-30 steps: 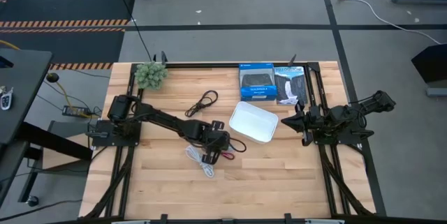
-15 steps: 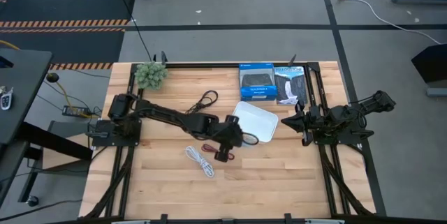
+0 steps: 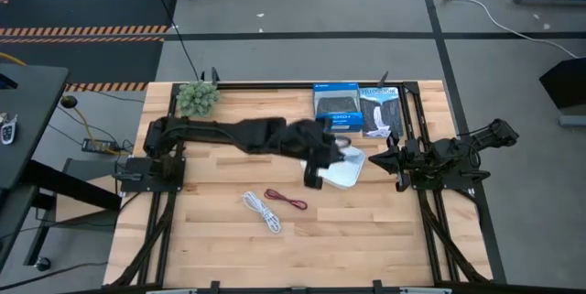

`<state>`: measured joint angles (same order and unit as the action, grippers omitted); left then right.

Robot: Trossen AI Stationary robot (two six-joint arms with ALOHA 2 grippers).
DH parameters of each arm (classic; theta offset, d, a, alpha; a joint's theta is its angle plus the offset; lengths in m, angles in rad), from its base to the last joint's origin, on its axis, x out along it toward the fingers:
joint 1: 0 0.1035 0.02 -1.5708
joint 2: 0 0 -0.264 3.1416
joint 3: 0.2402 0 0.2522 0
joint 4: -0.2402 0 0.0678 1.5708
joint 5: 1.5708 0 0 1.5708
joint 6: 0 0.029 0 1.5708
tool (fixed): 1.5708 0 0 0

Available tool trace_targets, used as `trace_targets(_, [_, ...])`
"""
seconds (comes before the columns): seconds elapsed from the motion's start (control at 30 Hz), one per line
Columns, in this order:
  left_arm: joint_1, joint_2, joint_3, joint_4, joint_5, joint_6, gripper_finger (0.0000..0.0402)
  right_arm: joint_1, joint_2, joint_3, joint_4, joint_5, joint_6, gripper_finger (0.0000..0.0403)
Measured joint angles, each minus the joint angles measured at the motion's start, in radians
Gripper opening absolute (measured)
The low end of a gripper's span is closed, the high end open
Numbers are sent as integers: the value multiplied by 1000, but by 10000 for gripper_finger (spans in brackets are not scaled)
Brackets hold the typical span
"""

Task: Pick and place USB-C Cables
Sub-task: Put the blue charger cable into the white bin

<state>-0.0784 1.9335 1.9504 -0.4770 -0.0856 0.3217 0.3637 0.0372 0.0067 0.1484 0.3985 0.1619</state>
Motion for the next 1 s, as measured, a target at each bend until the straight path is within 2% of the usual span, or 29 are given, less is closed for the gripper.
trace_targets(0.17, [35, 0, 101, 2, 1, 40, 38, 0, 0, 0, 0, 0, 0, 14])
trace_targets(0.3, [71, 0, 131, 2, 5, 57, 38, 0, 0, 0, 0, 0, 0, 14])
trace_targets(0.8, [135, 10, 131, -24, 69, 58, 39, 0, 0, 0, 0, 0, 0, 14])
trace_targets(1.0, [152, 26, 58, -29, 94, 58, 39, 0, 0, 0, -1, 0, 0, 14])
